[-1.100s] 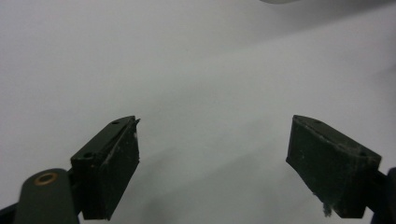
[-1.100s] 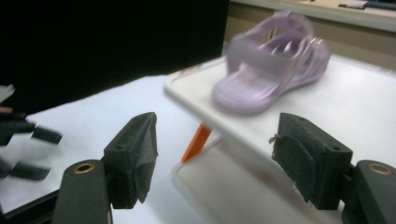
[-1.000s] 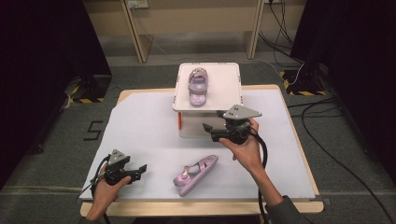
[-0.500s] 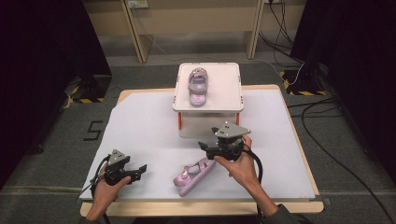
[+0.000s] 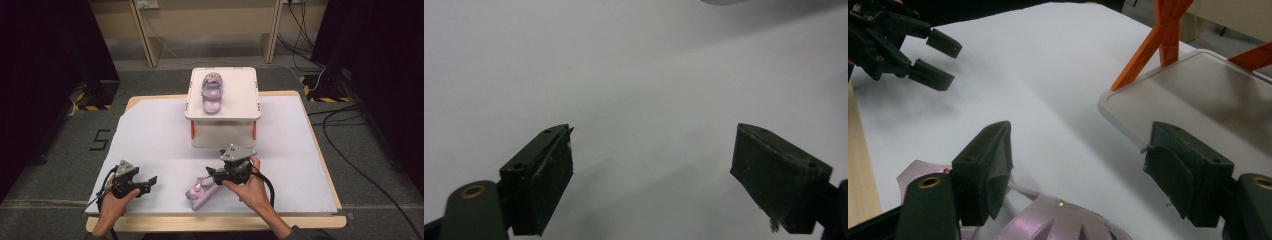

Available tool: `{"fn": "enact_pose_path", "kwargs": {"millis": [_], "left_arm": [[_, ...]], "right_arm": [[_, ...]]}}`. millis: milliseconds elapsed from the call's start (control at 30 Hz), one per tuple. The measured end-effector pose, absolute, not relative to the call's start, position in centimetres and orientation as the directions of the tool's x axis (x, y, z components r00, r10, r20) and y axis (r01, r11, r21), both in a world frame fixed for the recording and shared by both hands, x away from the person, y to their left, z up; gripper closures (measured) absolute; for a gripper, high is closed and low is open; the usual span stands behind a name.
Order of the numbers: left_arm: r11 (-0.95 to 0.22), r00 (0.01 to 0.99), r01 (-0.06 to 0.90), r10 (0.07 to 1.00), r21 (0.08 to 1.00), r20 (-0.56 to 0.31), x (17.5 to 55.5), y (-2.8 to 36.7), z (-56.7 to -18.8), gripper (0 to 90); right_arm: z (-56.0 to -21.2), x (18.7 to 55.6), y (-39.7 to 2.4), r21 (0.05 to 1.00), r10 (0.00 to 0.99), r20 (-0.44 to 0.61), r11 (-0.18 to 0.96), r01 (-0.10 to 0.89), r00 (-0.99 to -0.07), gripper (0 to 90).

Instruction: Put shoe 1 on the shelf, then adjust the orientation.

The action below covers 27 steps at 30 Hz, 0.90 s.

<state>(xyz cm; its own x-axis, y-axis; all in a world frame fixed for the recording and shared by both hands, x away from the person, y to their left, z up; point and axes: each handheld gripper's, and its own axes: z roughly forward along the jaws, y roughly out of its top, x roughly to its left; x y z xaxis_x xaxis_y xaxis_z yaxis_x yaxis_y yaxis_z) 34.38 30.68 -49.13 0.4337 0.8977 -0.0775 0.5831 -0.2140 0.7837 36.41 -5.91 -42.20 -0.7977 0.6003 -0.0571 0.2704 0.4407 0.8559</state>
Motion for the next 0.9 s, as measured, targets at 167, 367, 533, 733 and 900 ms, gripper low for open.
{"fn": "enact_pose_path", "kwargs": {"millis": [167, 367, 533, 733, 900], "left_arm": [[-0.213, 0.434, 0.583, 0.898, 0.784, -0.078, 34.4, 30.7, -49.2, 16.3], [-0.222, 0.439, 0.582, 0.896, 0.782, -0.072, 34.4, 30.6, -49.2, 16.3], [-0.22, 0.437, 0.581, 0.896, 0.784, -0.073, 34.3, 30.7, -49.1, 16.3], [-0.222, 0.438, 0.581, 0.896, 0.783, -0.071, 34.3, 30.6, -49.1, 16.3], [-0.22, 0.438, 0.579, 0.896, 0.785, -0.072, 34.3, 30.6, -49.1, 16.3]], "right_arm": [[-43.1, 35.8, -5.5, 0.842, 0.586, -0.063, 0.466, 0.273, -0.808, 27.0], [-43.7, 35.4, -5.3, 0.83, 0.58, -0.081, 0.489, 0.267, -0.811, 26.9], [-44.1, 35.3, -5.1, 0.822, 0.577, -0.091, 0.504, 0.266, -0.812, 26.9], [-44.4, 35.2, -4.8, 0.816, 0.568, -0.112, 0.521, 0.251, -0.816, 26.7], [-45.1, 35.0, -4.3, 0.791, 0.56, -0.131, 0.556, 0.254, -0.818, 26.1]]}}
